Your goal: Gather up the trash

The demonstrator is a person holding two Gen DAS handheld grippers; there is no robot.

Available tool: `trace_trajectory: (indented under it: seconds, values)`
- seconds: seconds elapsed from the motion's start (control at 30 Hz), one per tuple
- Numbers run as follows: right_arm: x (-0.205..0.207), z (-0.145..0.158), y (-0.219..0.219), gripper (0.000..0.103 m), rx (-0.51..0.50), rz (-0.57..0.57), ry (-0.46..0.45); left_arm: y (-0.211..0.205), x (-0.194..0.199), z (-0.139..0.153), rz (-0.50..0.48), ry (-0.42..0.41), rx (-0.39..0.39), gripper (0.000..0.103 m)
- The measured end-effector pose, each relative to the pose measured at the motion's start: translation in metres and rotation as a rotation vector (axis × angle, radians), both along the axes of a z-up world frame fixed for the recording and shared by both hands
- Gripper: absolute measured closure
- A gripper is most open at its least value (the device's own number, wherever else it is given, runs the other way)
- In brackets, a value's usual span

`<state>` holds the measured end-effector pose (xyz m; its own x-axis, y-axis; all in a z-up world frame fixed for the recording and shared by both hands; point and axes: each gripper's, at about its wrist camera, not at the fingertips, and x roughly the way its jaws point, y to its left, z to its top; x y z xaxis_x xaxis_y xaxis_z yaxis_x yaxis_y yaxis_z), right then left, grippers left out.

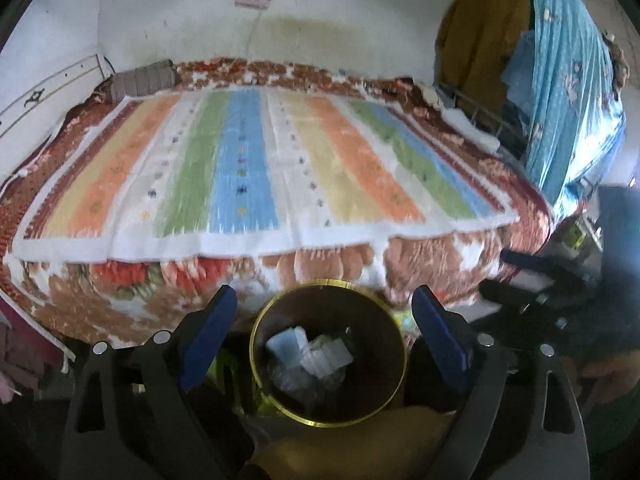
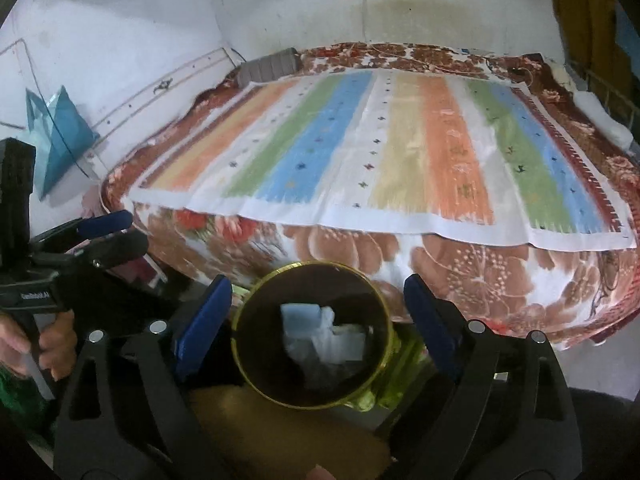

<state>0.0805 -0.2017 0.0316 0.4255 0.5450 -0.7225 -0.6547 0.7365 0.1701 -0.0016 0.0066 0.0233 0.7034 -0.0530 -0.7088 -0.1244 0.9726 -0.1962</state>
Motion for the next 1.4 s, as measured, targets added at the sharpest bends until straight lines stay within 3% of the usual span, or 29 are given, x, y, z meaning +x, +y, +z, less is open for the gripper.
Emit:
trace_trajectory:
  seconds: [0.13,0.3,0.5,0.6,0.73,1.4]
  values:
    - [-0.009,-0.011,-0.007,0.01,-0.006,0.006,0.008,-0.001,-0.011,-0.022,-0.003,0.048,-0.002,0.01]
    - [-0.024,-0.024,-0.009,0.009,-0.019,0.027,-0.007,-0.006,-0.024,-0.026,-0.015,0.023,0.003,0.006]
    - [-0.032,-0.032,-0.009,0.009,-0.029,0.023,-0.039,0.004,-0.018,-0.045,0.028,0.075,-0.037,0.006]
    - [-0.027,-0.043,-0.007,0.009,-0.018,0.028,0.002,0.009,-0.012,-0.049,0.035,0.075,-0.069,0.006]
    - [-0.02,-0.053,0.002,0.009,-0.026,0.031,0.033,0.006,-0.002,-0.06,0.033,0.13,-0.046,0.006]
    - [-0.018,-0.06,0.002,0.009,-0.004,0.053,0.095,0.007,-0.002,-0.061,0.05,0.146,-0.066,0.006]
